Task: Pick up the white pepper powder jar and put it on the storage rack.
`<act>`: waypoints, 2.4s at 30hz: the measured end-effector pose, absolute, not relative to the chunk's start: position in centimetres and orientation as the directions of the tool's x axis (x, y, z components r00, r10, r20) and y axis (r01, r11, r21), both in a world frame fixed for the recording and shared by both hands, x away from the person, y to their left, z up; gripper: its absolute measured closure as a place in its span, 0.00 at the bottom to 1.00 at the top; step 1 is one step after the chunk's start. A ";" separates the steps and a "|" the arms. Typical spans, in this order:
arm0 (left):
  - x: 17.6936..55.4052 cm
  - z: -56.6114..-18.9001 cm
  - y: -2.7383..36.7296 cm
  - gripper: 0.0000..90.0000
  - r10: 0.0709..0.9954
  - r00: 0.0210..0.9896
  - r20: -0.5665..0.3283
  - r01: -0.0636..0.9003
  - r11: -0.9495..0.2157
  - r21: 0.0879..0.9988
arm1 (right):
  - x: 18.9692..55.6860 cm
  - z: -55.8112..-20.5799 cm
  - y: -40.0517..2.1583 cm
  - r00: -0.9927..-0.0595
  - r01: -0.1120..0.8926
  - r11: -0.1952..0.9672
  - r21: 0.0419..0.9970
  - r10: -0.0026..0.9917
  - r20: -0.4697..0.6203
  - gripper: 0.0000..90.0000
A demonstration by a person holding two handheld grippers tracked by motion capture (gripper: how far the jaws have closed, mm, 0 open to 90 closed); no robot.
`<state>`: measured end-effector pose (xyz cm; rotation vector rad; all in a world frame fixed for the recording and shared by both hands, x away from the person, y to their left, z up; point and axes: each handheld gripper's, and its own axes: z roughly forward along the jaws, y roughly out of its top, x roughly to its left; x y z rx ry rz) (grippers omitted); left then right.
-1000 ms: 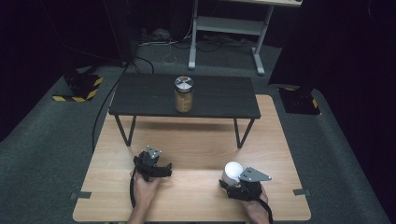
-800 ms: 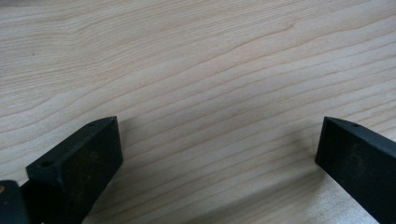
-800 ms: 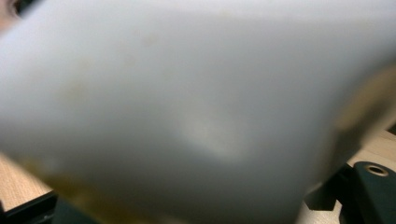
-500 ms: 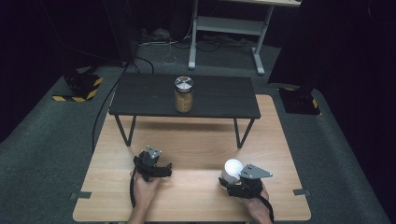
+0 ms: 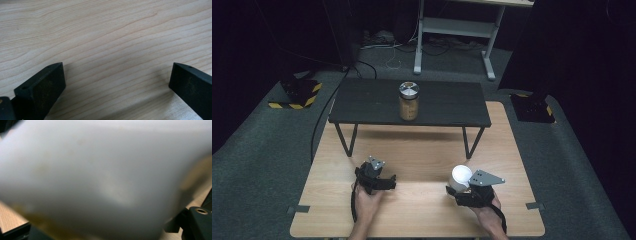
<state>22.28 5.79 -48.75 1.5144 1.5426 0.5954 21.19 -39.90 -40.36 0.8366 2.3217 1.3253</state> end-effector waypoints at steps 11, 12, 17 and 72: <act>22.3 -48.7 5.8 0.01 0.962 0.118 -0.246 0.547 0.144 0.824 | 22.6 -37.9 -39.8 -0.775 0.317 0.387 0.866 0.632 0.001 0.34; 22.3 -48.7 5.8 0.01 0.962 0.118 -0.246 0.548 0.143 0.824 | 22.7 -37.7 -39.8 -0.775 0.316 0.387 0.867 0.632 0.001 0.34; 22.3 -48.7 5.8 0.01 0.962 0.118 -0.245 0.548 0.143 0.824 | 23.4 -36.4 -39.7 -0.776 0.312 0.389 0.867 0.631 -0.004 0.34; 22.2 -48.8 5.8 0.01 0.960 0.114 -0.256 0.542 0.156 0.826 | 30.3 -24.4 -37.9 -0.795 0.290 0.360 0.887 0.607 0.014 0.34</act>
